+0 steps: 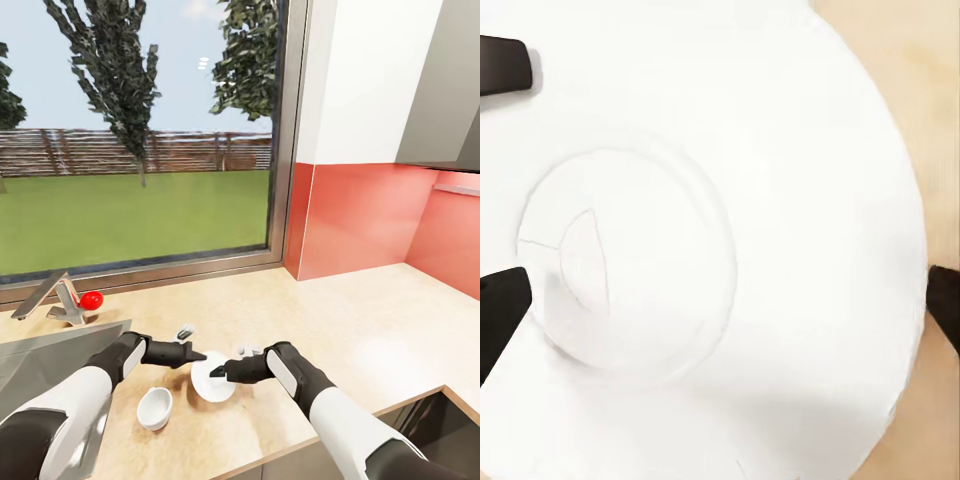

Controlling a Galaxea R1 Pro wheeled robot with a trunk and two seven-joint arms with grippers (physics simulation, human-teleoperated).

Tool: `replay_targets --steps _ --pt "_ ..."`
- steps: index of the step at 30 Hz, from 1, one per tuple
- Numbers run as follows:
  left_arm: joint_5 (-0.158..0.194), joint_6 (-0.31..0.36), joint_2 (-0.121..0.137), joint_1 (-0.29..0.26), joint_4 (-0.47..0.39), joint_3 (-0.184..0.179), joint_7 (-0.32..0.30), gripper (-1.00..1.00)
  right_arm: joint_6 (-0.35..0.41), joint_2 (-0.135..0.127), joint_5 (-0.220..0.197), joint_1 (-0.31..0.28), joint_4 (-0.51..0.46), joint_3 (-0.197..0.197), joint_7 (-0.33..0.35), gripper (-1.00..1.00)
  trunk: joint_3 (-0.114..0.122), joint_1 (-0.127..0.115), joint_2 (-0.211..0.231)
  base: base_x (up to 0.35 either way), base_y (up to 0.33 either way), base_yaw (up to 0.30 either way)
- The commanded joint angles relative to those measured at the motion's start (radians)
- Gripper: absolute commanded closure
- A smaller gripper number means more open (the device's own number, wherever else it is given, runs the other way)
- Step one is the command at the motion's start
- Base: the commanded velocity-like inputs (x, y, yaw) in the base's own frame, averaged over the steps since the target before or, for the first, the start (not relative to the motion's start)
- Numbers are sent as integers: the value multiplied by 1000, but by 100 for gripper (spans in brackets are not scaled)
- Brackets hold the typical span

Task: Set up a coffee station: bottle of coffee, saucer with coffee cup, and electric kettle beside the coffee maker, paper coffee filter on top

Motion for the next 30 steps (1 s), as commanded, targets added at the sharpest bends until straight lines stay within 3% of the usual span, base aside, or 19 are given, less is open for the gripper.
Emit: replay_targets --steps 1,7,10,14,18,21,25,30 --pt "8 5 12 -3 -1 -8 -7 100 1 0 13 -1 -3 -1 3 -100 -2 1 -2 0 0 0" --pt "9 11 95 -18 -3 -8 -16 100 -2 0 16 -1 -81 -9 -2 -100 -2 1 -2 0 0 0" --pt "10 49 119 -26 -35 -8 -16 100 -39 0 16 -2 -87 -10 -5 -100 -2 1 -2 0 0 0" --pt "9 87 133 -32 -88 -8 -24 100 -73 0 16 -2 -89 -10 -48 -100 -2 1 -2 0 0 0" --pt "8 147 157 -34 -169 -7 -58 100 -152 0 16 -1 -114 -10 -147 -100 -2 1 -2 0 0 0" --pt "12 162 170 -35 -186 -5 -64 100 -183 0 16 -1 -120 -10 -159 -100 -2 1 -2 0 0 0" --pt "46 169 189 -35 -198 36 -74 100 -268 -3 17 -1 -156 -7 -162 -100 -2 1 -2 0 0 0" --pt "52 170 187 -34 -200 44 -77 100 -285 -43 17 -1 -210 -4 -161 -100 -2 1 -2 0 0 0"
